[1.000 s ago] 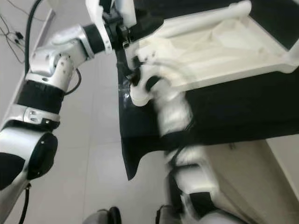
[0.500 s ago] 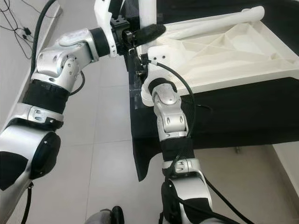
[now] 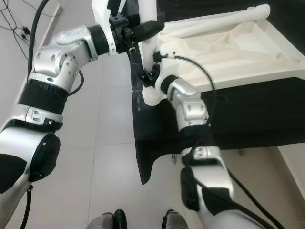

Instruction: Building children table

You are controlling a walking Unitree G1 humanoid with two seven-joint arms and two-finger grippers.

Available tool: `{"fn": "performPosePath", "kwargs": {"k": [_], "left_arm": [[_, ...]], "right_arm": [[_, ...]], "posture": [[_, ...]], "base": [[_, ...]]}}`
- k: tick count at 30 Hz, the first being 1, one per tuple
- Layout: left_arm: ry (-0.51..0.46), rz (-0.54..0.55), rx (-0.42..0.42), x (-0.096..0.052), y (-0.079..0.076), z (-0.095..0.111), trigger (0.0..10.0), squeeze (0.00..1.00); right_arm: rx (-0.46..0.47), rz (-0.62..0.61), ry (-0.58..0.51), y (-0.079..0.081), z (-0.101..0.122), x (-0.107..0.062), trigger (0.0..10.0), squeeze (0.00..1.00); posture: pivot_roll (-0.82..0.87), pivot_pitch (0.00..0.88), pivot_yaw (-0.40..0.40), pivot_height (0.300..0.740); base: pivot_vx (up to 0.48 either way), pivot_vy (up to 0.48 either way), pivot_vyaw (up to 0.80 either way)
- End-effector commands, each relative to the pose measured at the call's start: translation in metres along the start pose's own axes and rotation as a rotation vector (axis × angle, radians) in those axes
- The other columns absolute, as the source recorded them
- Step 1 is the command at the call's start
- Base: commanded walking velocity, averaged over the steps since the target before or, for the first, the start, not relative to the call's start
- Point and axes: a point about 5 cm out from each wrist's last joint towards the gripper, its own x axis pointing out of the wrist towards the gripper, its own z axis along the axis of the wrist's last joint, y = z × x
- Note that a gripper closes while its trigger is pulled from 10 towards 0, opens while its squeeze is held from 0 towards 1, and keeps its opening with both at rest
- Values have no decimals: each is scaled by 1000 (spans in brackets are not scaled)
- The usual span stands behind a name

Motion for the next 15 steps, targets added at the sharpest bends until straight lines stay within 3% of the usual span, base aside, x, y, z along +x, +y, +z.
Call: {"fn": "performPosePath", "kwargs": {"k": [1,2,4,12,13,14,15], "left_arm": [[21,-83,2,9,-12,-3,0,0],[21,-87,3,9,-13,-4,0,0],[24,-96,4,9,-15,-5,0,0],[28,-103,9,9,-16,-5,0,0],[31,-110,16,10,-17,-5,0,0],[33,-116,22,10,-17,-5,0,0],[33,-116,22,10,-17,-5,0,0]], "right_arm": [[-29,114,-7,13,2,8,10000,1000],[-48,152,11,11,1,8,10000,0],[-38,192,24,4,3,8,10000,0],[-6,230,13,1,5,10,10000,0],[5,259,5,1,7,11,4627,0],[24,301,-1,2,8,12,0,0],[24,301,-1,2,8,12,0,0]], "posture": [[24,217,68,740],[27,218,69,740],[29,218,72,740],[30,217,75,740],[39,215,77,740],[43,215,79,740],[43,215,79,740]], "base": [[0,0,0],[0,0,0],[0,0,0],[0,0,0],[0,0,0],[0,0,0],[0,0,0]]}}
